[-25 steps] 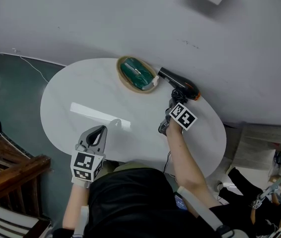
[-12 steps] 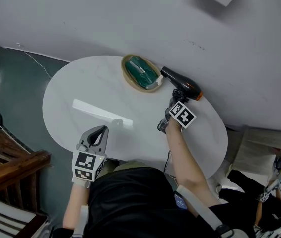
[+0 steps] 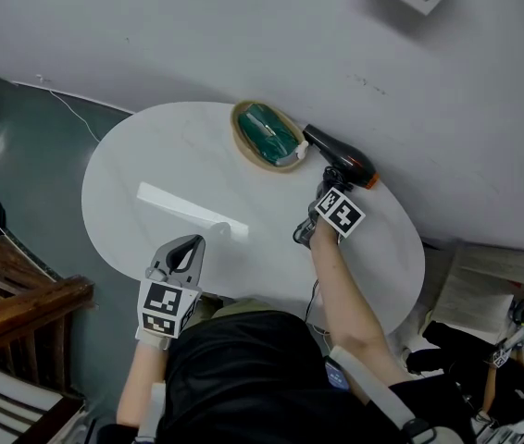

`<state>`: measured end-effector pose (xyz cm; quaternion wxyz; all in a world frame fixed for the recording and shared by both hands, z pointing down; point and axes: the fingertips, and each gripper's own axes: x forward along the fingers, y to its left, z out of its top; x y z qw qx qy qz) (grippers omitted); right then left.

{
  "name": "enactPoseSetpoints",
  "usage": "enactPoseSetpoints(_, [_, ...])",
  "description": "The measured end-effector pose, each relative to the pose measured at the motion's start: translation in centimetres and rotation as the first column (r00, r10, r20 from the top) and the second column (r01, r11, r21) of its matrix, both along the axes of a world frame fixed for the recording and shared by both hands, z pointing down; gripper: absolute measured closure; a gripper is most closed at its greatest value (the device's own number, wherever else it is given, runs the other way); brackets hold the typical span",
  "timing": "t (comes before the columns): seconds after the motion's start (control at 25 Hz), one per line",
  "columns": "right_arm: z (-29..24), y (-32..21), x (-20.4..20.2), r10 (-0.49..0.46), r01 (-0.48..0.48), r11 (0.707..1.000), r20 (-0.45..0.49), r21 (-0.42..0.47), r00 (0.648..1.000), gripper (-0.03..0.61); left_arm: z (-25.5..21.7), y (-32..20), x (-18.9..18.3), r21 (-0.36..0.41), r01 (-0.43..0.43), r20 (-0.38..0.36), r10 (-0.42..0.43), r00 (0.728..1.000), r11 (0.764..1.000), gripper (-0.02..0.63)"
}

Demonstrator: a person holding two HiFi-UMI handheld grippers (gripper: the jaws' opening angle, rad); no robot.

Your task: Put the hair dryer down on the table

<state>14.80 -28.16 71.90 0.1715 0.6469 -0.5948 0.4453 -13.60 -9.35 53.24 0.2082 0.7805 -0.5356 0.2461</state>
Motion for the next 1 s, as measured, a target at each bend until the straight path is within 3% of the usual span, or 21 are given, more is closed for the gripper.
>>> enactPoseSetpoints(0.24, [0.2,-0.1,-0.2,-0.017,0.017,1.0,0.01,0.0,1.0,0.333,0.0,0.5,0.1,0.001,-0.003,0.003,0.003,1.0,1.0,0.604])
enactPoseSetpoints(0.56, [-0.3,-0.2,-0.1,-0.037,0.037,0.999,0.009,0.012,0.999,0.275,0.0,1.0,-0.1,0.012,-0.001,-0.001,0.001,1.0,1.0,0.604])
enactPoseSetpoints(1.0, [-2.8,2.2,0.0,-0.042,0.041,0.998,0.01,0.055,0.999,0.272,0.1,1.0,-0.5,0.021,-0.013,-0.041,0.014,0.999,1.0,0.604])
